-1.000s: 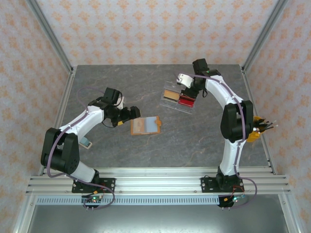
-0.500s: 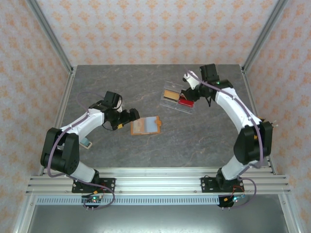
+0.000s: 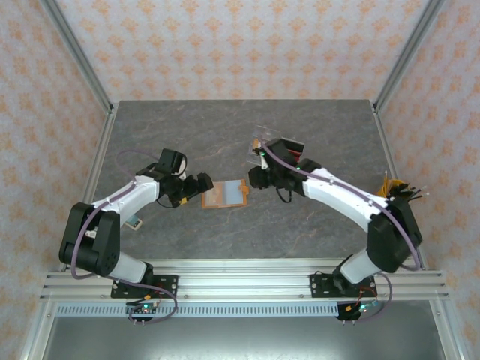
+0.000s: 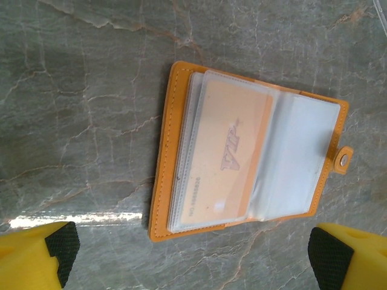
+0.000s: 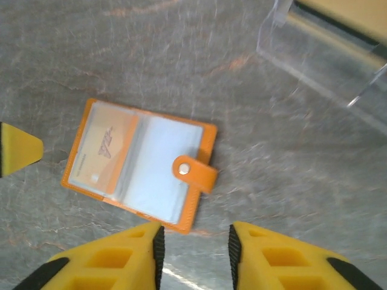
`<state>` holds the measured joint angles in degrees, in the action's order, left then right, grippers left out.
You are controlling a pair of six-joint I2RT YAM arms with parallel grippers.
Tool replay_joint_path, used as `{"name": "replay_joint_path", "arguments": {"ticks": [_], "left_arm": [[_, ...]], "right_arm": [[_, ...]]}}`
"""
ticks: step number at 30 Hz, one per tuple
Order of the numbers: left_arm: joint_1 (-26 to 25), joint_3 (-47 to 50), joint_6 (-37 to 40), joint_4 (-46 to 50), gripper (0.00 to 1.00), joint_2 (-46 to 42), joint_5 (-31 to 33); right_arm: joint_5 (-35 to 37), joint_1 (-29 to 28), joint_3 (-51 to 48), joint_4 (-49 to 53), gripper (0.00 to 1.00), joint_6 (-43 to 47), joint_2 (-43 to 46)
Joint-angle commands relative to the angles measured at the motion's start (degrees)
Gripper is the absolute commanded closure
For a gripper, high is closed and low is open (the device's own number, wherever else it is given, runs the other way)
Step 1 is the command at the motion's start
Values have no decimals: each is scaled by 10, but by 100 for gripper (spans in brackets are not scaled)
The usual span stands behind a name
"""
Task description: Take the credit cards out of the card holder
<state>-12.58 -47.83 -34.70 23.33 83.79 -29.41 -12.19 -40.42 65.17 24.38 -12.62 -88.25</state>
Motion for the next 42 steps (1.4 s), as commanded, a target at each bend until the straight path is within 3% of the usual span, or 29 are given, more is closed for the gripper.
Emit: {"name": "replay_joint_path", "arguments": {"ticks": [1, 11, 24, 31, 42], "left_arm": [[5, -22, -8, -18, 0, 15, 28], [50, -38, -7, 7, 0, 23, 67], [75, 0, -22, 17, 2, 7, 67], [74, 19, -31, -31, 18, 8, -18], [36, 34, -56, -119, 53, 40, -119]], "right_arm": [[48, -45, 41, 18, 59, -82, -65], [42, -109, 213, 71, 51, -38, -268], [87, -111, 264, 143, 49, -14, -346], [109, -110, 238, 160, 57, -6, -354], [55, -96, 201, 129, 63, 0, -353]]}}
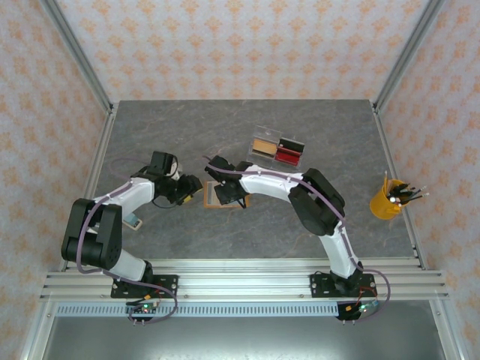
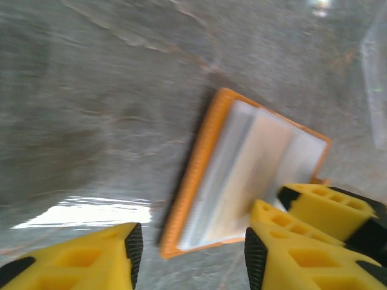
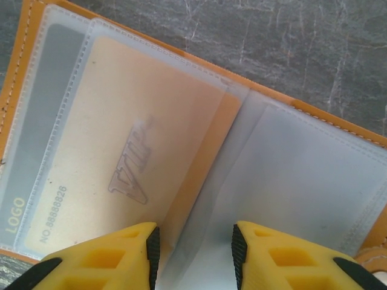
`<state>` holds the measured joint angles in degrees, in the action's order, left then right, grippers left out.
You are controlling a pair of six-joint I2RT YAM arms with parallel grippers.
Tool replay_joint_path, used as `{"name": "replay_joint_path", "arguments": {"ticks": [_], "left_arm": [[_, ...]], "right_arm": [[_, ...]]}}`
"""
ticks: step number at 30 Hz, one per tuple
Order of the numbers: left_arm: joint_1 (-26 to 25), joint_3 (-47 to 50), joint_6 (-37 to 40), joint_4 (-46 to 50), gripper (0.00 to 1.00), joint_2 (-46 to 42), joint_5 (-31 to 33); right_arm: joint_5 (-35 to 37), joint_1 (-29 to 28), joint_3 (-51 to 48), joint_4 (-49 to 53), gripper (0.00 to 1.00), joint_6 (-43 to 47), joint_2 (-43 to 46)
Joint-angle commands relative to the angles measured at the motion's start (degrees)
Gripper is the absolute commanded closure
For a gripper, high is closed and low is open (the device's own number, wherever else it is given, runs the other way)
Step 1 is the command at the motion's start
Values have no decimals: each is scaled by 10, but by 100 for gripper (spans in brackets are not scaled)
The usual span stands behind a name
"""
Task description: Take the credit cards out of the card holder
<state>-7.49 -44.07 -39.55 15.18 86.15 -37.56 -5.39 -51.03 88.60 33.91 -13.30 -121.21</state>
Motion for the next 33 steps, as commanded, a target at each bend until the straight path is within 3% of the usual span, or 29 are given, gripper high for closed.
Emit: {"name": "replay_joint_path", "arguments": {"ticks": [1, 6, 14, 33], "left_arm": [[-23, -8, -6, -40, 56, 22, -37], [-35, -23, -2, -54, 68, 47, -32], [-36, -65, 17, -50, 76, 105, -50], [-40, -90, 54, -24, 73, 158, -36]], "right_arm": [[-17, 10, -36, 31, 63, 7, -23], [-33, 16, -46, 21, 65, 10, -22], [-64, 22, -70, -5, 66, 8, -14], [-91, 31, -86, -21, 66, 13, -8]]}}
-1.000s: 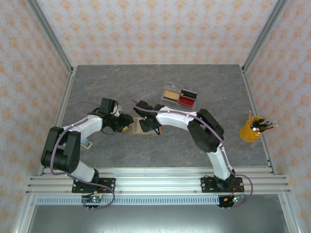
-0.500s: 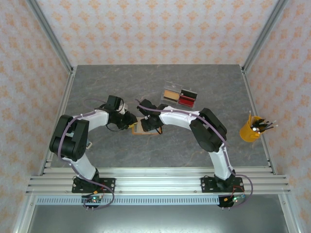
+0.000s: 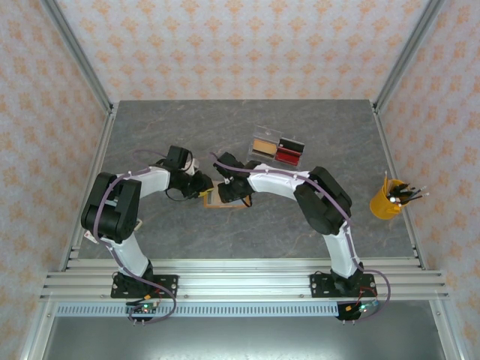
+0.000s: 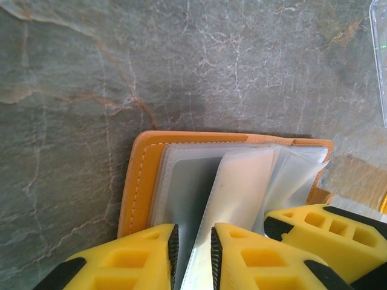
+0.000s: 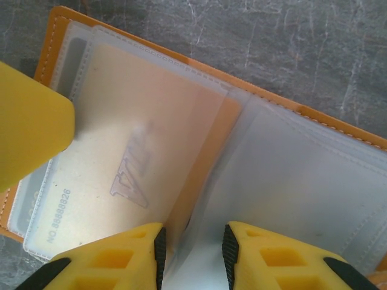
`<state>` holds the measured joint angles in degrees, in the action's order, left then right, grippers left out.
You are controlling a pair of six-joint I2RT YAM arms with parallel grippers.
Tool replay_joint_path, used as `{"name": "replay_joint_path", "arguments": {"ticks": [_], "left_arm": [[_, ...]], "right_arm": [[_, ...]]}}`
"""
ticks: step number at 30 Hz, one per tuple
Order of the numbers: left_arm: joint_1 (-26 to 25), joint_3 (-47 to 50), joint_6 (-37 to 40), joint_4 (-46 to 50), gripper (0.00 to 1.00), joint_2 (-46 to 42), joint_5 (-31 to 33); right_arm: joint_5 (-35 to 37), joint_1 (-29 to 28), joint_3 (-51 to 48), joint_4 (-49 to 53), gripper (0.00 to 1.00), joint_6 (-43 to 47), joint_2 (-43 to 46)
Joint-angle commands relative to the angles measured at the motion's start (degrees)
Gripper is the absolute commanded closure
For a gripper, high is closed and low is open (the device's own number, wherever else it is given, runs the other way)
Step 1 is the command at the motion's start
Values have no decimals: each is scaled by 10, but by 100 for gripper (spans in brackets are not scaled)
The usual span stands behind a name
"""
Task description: Take the credit cards out of the card holder
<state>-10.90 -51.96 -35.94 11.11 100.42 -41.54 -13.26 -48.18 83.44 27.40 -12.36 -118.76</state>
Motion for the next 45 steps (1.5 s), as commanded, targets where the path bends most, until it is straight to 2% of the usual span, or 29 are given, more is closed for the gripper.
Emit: {"name": "replay_joint_path", "arguments": {"ticks": [1, 9, 14, 18, 22, 28, 30, 32, 35, 37, 45], "left_arm": [[-7, -12, 21, 18, 73, 18, 3], [-8, -14, 24, 7, 73, 22, -35], [-9, -6, 10, -31, 74, 23, -82], [-9, -10, 18, -21, 78, 23, -79], [-9, -9, 28, -7, 86, 13, -62], [-8, -12, 34, 28, 88, -14, -23], [-9, -14, 33, 35, 84, -22, -25], [-10, -14, 25, 34, 76, -28, -37], [-14, -6, 0, -6, 62, -30, -91], [-25, -10, -1, -4, 57, -32, -96], [-65, -18, -35, -28, 53, -37, -92]], "right_arm": [[-18, 3, -37, 42, 66, 3, -31], [-60, 14, -56, 12, 66, 2, -15], [-97, 20, -64, -9, 66, -3, 6], [-115, 27, -77, -38, 66, -17, 39], [-109, 31, -96, -61, 65, -30, 86], [-69, 34, -142, -92, 56, -52, 173], [-45, 36, -156, -99, 54, -61, 201], [-23, 38, -169, -106, 51, -70, 226], [9, 40, -186, -114, 49, -79, 260], [31, 42, -195, -119, 47, -86, 278], [82, 45, -224, -128, 44, -114, 315]]}}
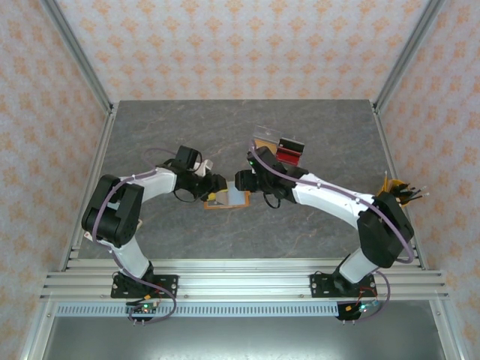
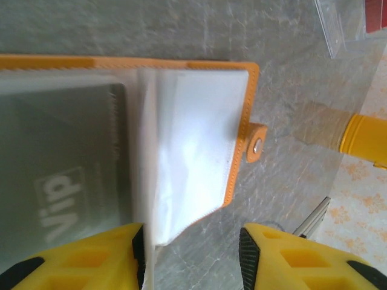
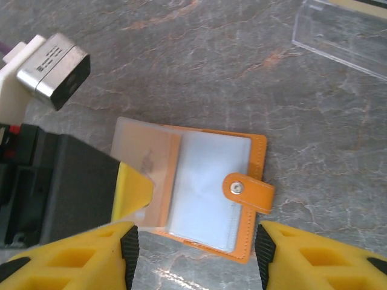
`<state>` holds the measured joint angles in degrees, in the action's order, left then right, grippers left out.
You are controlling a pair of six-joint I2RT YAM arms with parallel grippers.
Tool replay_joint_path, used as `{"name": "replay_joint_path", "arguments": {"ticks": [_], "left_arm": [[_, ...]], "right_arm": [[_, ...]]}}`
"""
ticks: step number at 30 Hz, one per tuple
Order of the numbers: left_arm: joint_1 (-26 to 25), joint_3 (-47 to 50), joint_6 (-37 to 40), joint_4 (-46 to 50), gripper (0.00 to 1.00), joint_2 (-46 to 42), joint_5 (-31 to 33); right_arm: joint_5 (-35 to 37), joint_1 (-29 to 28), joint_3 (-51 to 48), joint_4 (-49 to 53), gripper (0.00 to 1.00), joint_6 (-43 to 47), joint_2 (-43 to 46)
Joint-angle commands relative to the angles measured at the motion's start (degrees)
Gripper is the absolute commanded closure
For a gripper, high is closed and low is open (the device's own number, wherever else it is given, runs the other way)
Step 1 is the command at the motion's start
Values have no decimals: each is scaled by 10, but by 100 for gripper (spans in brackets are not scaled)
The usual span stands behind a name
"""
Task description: Take the credit cards out of the card holder
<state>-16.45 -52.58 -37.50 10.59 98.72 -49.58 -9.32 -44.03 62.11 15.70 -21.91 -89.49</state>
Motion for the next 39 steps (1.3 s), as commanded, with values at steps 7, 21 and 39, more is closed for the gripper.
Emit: {"name": "replay_joint_path", "arguments": {"ticks": [7, 21, 39], "left_arm": [[-36, -20, -40, -35, 50, -30, 10], [-21, -36, -18, 29, 41, -49, 45], [12, 31, -65, 14, 56, -82, 97]], "right_arm": [[78, 4, -27, -18, 44, -33, 42], [32, 3, -24, -15, 45, -21, 25], [-87, 4, 80, 29, 71, -28, -145]]}}
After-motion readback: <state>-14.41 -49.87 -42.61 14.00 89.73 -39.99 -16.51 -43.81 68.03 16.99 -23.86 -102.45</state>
